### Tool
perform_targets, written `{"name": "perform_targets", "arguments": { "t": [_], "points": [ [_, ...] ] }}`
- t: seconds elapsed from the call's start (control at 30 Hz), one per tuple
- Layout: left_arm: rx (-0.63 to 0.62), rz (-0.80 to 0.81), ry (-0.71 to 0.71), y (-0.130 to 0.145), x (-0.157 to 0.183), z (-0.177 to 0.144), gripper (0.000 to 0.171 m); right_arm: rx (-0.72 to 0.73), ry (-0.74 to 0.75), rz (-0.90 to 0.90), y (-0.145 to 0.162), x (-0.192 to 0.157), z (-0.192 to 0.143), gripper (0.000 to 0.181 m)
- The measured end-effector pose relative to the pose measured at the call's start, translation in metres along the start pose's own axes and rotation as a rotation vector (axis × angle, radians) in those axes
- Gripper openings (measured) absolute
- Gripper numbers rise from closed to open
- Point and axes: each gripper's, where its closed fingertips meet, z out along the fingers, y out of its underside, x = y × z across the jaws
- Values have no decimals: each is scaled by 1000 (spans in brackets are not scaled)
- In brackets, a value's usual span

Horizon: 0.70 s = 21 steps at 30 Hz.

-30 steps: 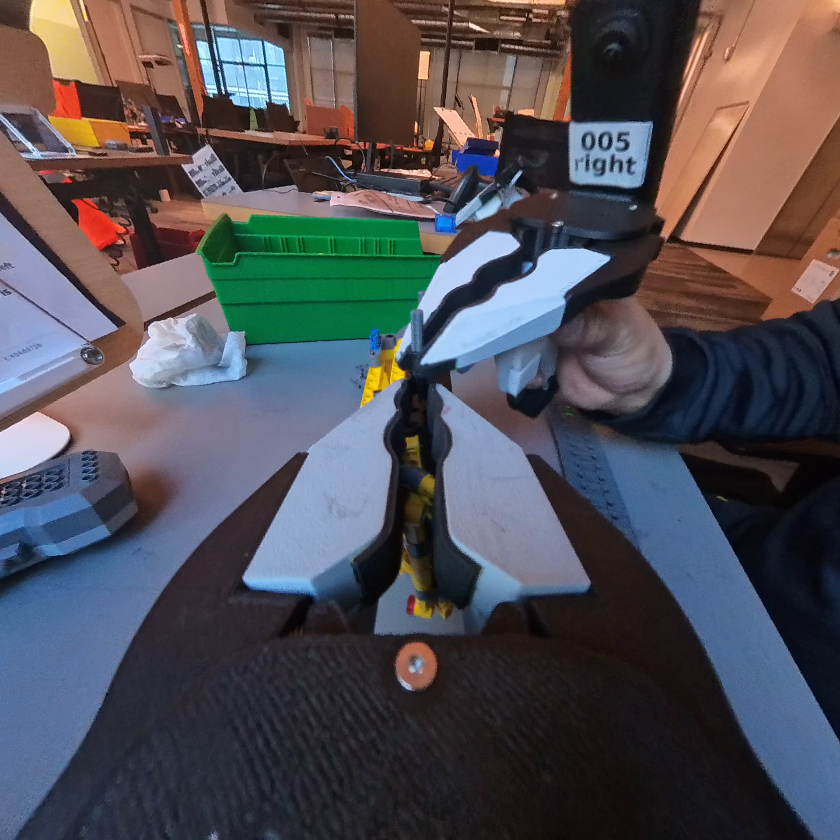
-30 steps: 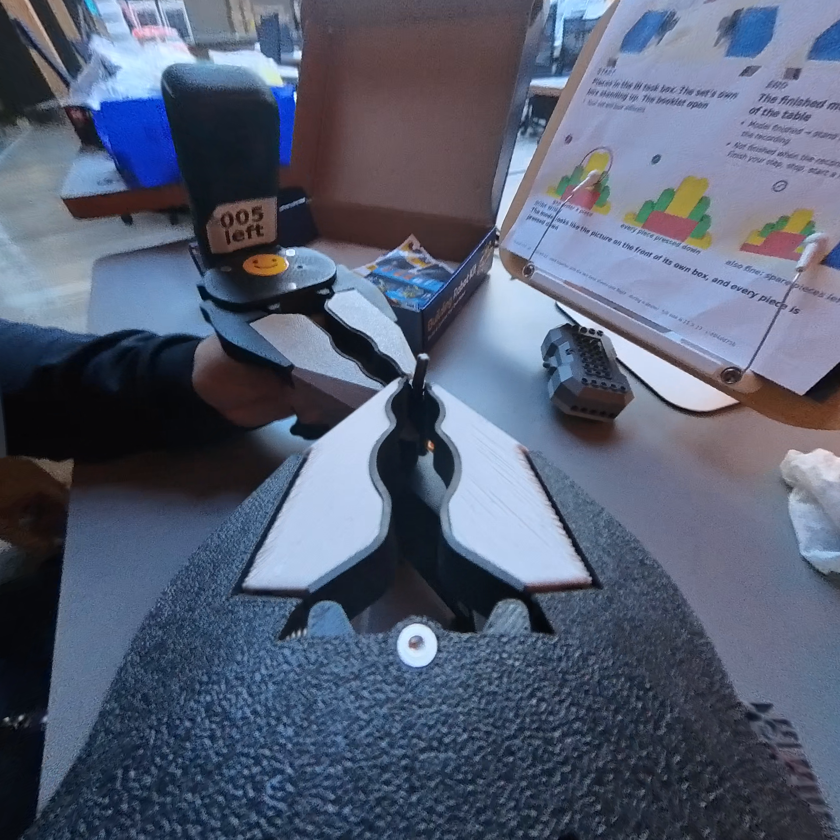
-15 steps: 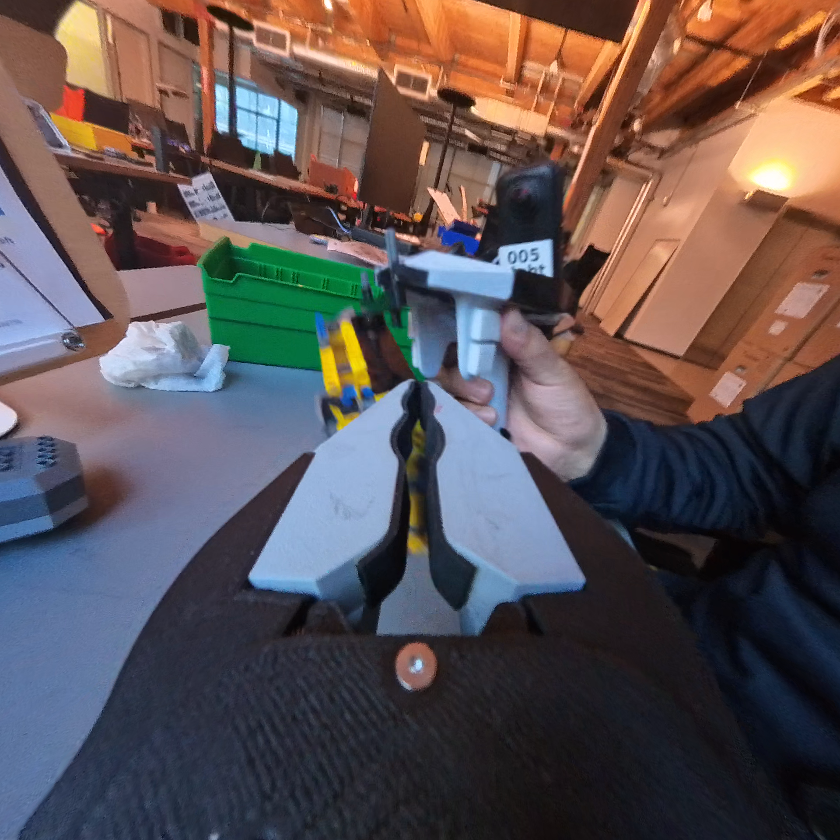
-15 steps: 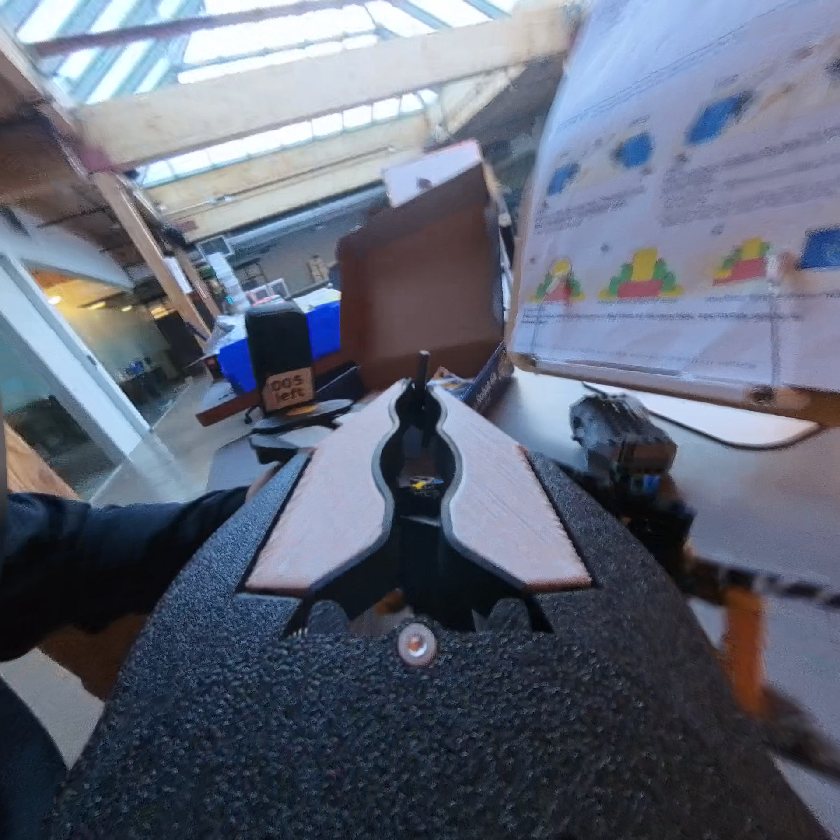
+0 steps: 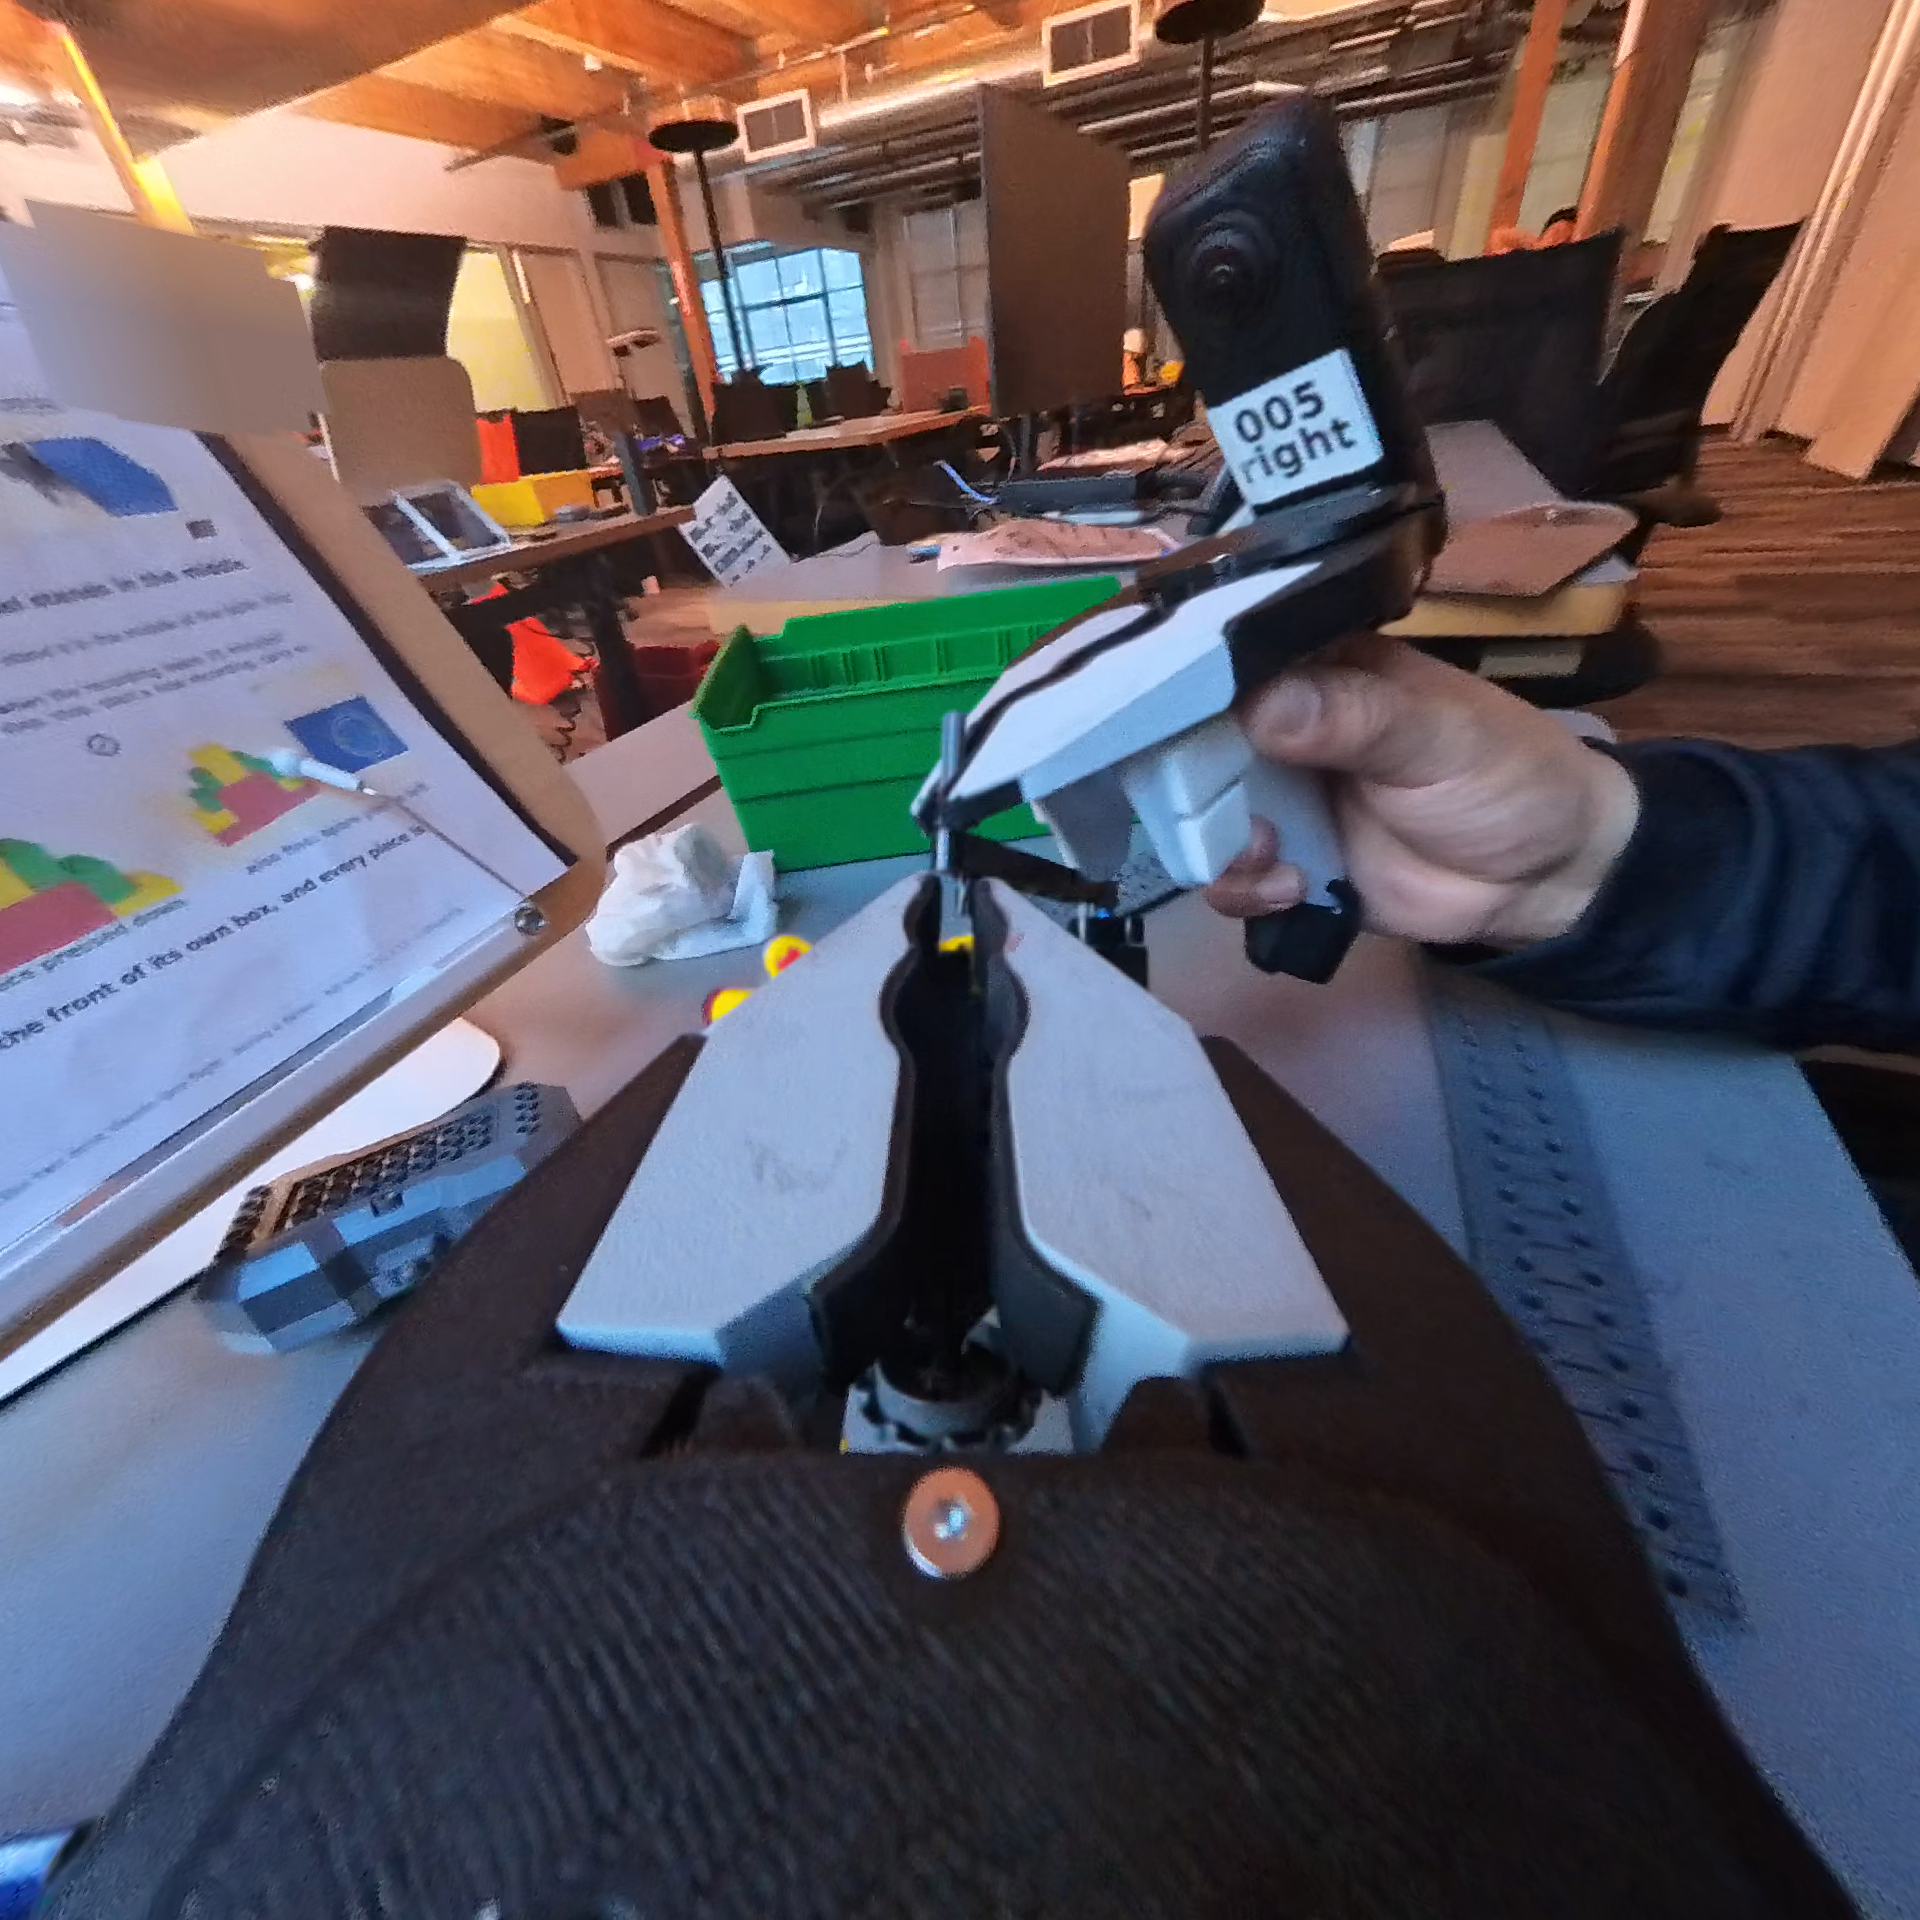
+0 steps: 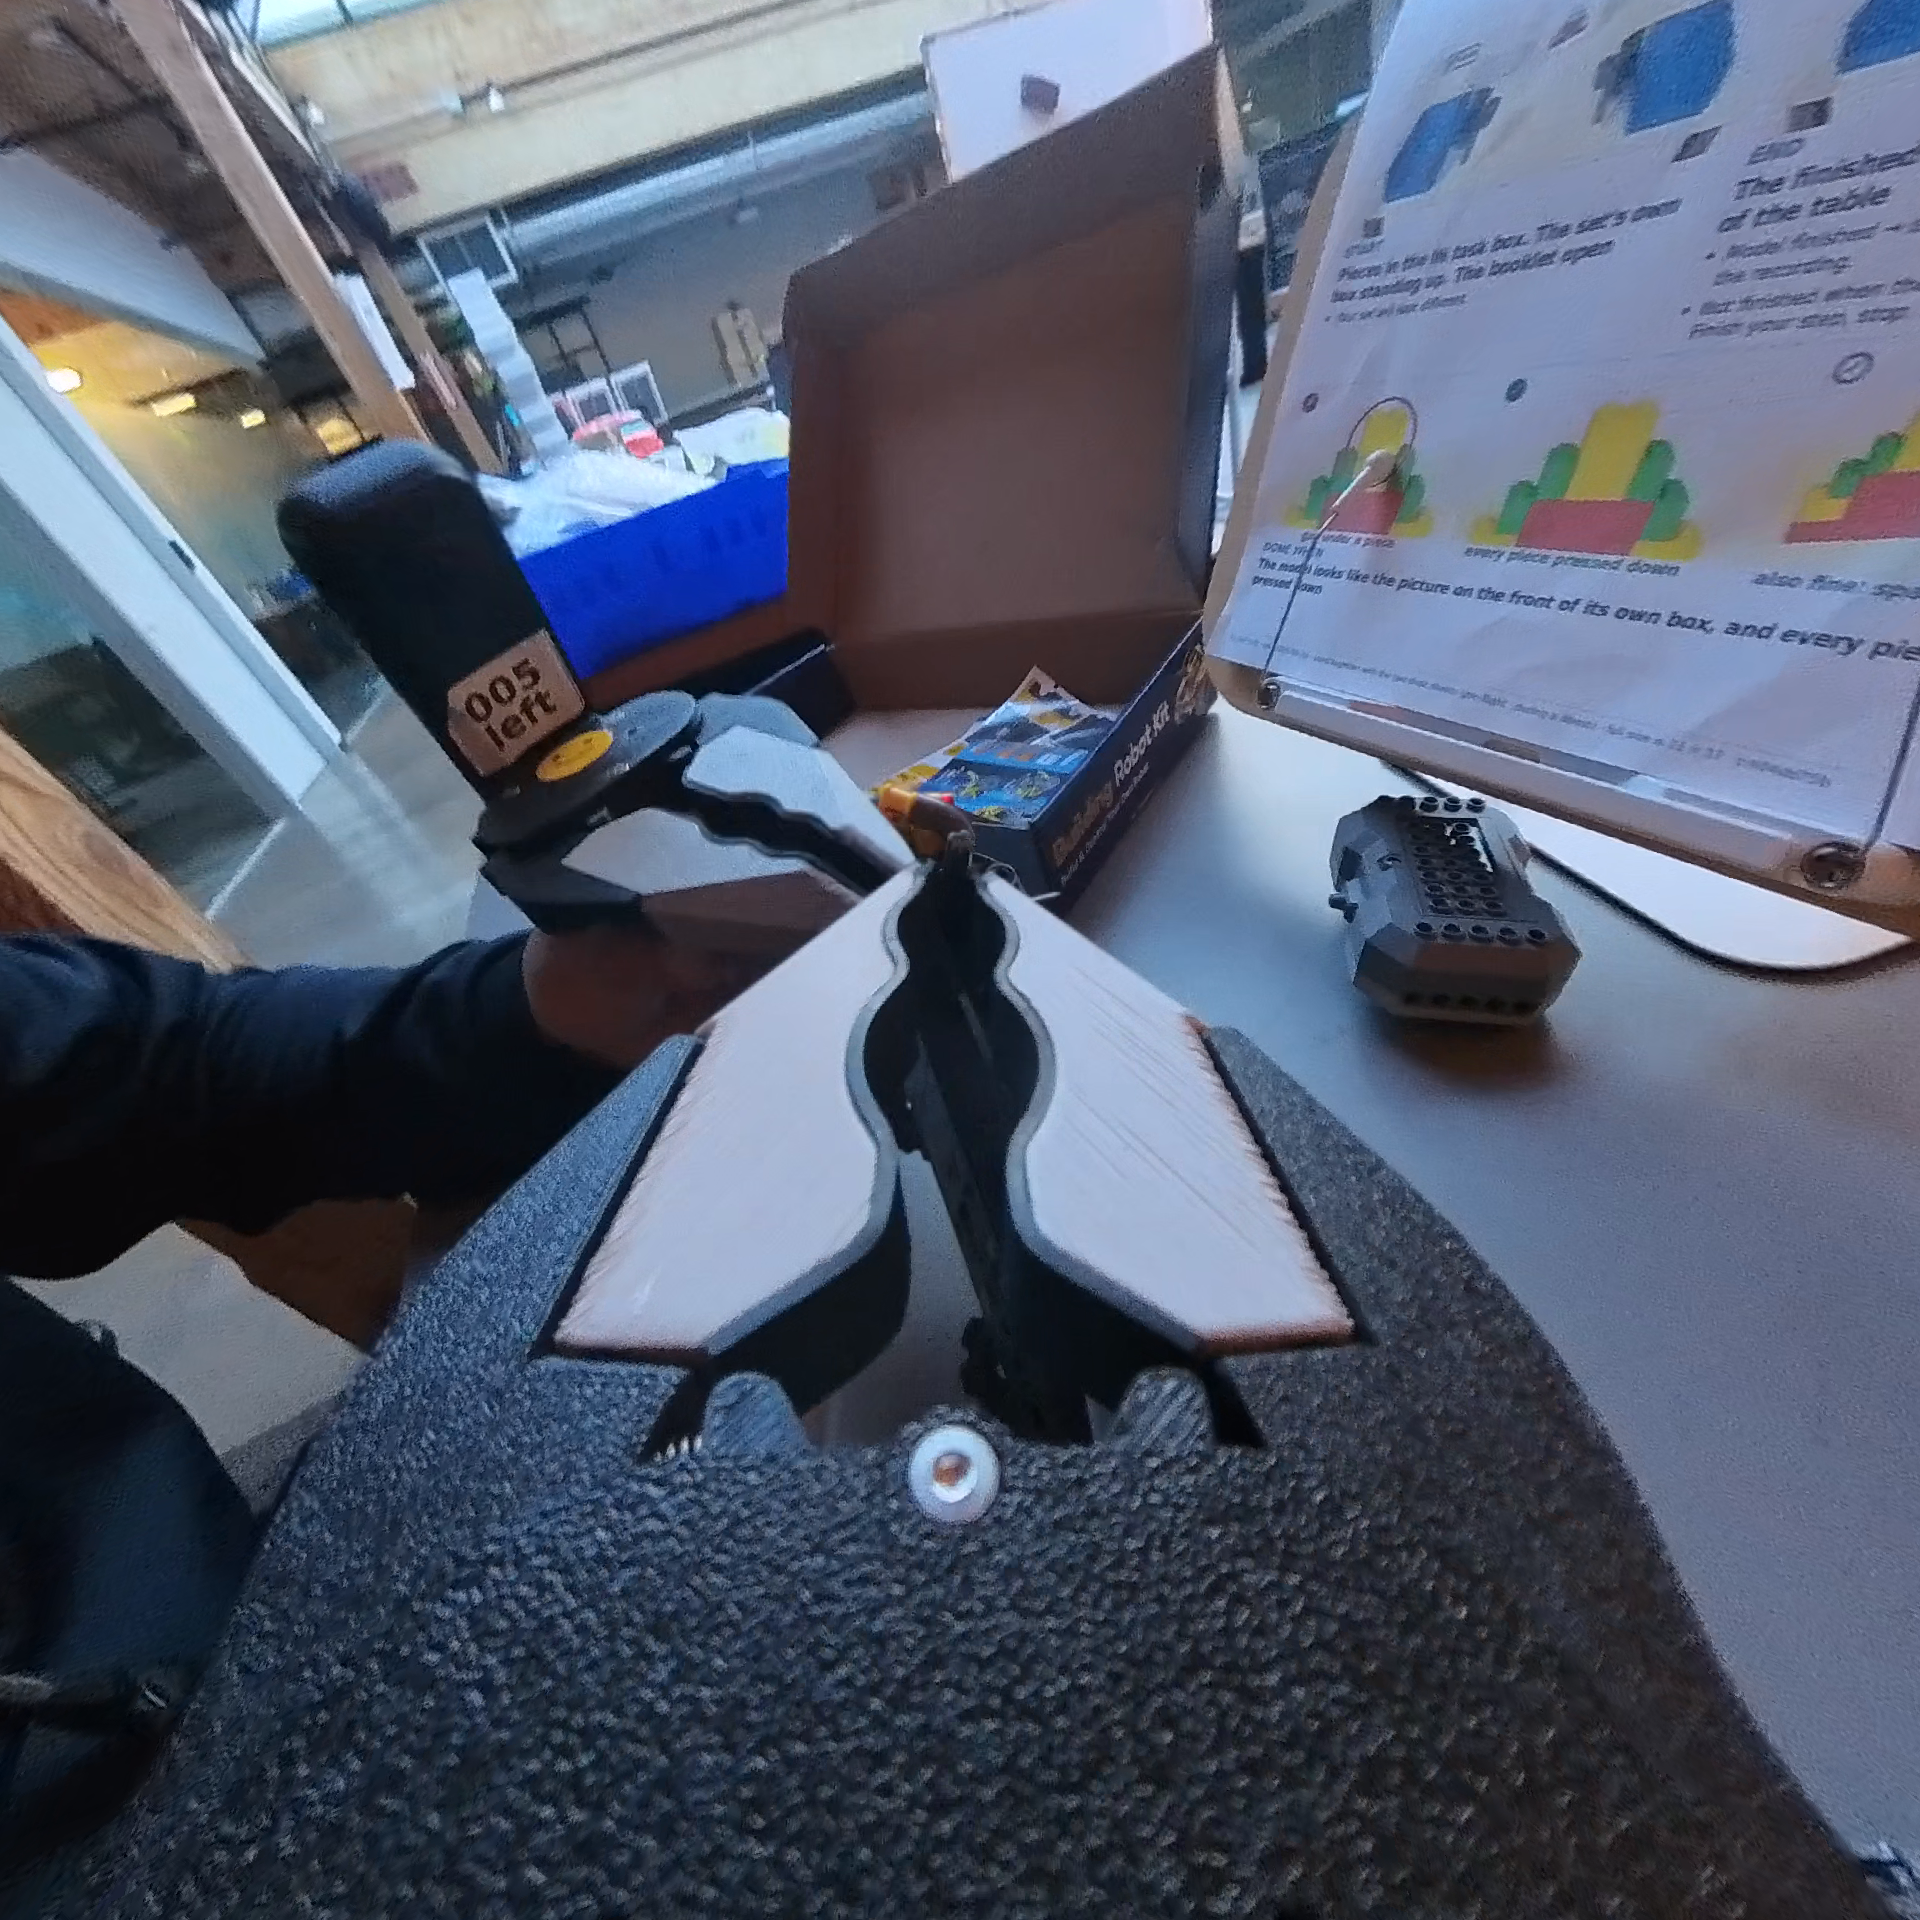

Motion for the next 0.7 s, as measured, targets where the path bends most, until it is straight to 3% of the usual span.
{"name": "perform_targets", "arguments": {
  "t": [0.13,0.3,0.4,0.57,0.7],
  "points": [
    [-34,-27,59,1,8,2,24,-58,14,-61,2,-4,4,3],
    [-105,26,88,8,11,2,24,-132,-52,-106,6,-15,9,3],
    [-108,40,93,8,10,-1,13,-195,-126,-117,9,-22,8,4],
    [-129,-57,207,12,20,-2,27,-322,-214,-162,16,-30,5,6],
    [-145,-56,249,18,24,-2,17,-388,-221,-207,23,-31,10,3]
  ]
}}
